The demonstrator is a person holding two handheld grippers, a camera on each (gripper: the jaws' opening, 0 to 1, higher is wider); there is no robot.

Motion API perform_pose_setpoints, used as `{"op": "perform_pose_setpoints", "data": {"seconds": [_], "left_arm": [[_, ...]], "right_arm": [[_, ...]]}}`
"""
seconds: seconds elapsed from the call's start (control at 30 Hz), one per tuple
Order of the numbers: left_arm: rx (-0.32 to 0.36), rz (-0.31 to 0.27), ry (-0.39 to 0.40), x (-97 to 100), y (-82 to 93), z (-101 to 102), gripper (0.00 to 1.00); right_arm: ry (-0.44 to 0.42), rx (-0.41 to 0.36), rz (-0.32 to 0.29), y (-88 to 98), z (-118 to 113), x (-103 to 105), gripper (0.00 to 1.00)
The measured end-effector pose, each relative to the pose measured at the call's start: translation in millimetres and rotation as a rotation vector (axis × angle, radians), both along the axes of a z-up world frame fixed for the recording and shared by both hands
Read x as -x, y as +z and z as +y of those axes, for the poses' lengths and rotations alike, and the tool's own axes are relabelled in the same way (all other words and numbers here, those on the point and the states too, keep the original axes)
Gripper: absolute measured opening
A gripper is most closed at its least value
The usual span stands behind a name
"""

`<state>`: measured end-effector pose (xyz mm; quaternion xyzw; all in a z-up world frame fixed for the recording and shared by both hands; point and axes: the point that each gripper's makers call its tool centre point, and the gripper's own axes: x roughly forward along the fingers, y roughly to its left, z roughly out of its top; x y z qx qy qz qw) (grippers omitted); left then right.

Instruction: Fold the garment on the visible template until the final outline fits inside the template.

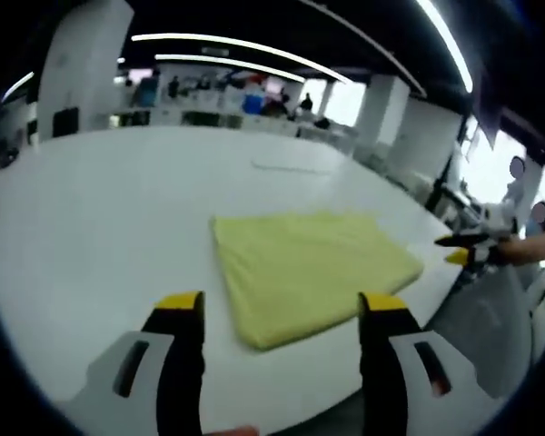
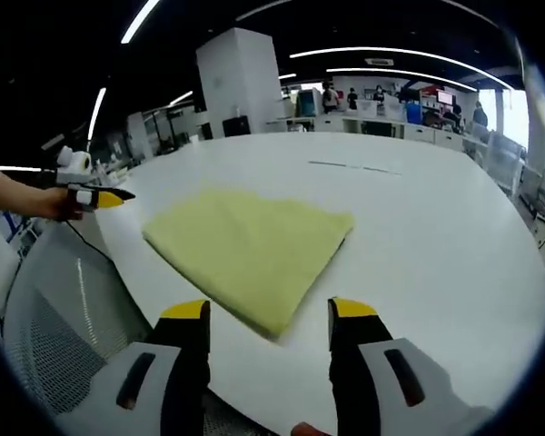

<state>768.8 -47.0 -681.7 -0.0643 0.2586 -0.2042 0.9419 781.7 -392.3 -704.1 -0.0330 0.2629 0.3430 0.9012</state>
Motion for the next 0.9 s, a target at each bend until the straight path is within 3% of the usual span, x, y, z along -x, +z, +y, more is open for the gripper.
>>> {"op": "perform_pose_setpoints", "data": {"seconds": [0.17,0.27,0.43,0.73,0.9], "left_arm": [[-0.028,0.002,-0.032,7.0,-1.8,-5,0.8],[-0.065,0.019,-0.059,12.4,-8.8,-7,0.91],[-0.072,0.037,-0.058,18.2,-11.4,-8,0.97],[-0.06,0.015,-0.032,27.4,-3.2,-6,0.95],[-0.049,0.005,-0.029,30.3,-1.7,-9,0.95]], "right_arm": [[-0.015,-0.018,0.01,0.2,-1,-1,0.65],[-0.043,-0.029,0.039,-1.5,-2,2,0.78],[-0.07,-0.05,0.055,0.3,-2,5,0.85],[-0.095,-0.086,0.025,17.1,1,16,0.85],[-0.1,-0.089,0.018,17.8,3,22,0.83]]}}
